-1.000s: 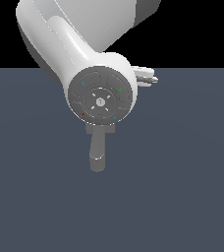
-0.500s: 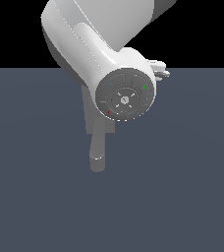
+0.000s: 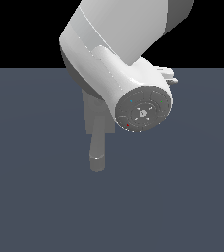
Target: Turn on the faucet by rotating a designated handle.
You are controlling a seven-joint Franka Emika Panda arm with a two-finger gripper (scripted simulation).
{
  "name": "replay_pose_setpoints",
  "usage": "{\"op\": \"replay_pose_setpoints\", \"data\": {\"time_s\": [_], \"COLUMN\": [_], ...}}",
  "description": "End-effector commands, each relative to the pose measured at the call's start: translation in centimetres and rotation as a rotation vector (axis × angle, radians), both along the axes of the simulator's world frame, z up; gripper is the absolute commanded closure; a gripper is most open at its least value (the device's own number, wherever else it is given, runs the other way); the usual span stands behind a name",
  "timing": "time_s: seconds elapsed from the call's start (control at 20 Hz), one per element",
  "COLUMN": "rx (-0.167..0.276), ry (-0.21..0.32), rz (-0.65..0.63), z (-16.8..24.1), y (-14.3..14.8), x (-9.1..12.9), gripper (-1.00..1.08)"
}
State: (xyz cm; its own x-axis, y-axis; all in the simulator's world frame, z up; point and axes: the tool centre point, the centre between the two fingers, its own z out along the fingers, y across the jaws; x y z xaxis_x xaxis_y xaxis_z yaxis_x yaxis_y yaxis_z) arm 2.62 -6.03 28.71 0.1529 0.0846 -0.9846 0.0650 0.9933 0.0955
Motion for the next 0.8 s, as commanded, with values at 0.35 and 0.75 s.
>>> {"op": "replay_pose_setpoints", "data": {"time_s": [0.35, 0.75], "rx": [-0.097, -0.055], "ry": [0.126, 0.034], "rz": [0.104, 0.042], "z": [-3.8, -3.1], "y": [-0.3, -2.3], "x": [0.4, 0.2], "gripper": [1.08, 1.08]}}
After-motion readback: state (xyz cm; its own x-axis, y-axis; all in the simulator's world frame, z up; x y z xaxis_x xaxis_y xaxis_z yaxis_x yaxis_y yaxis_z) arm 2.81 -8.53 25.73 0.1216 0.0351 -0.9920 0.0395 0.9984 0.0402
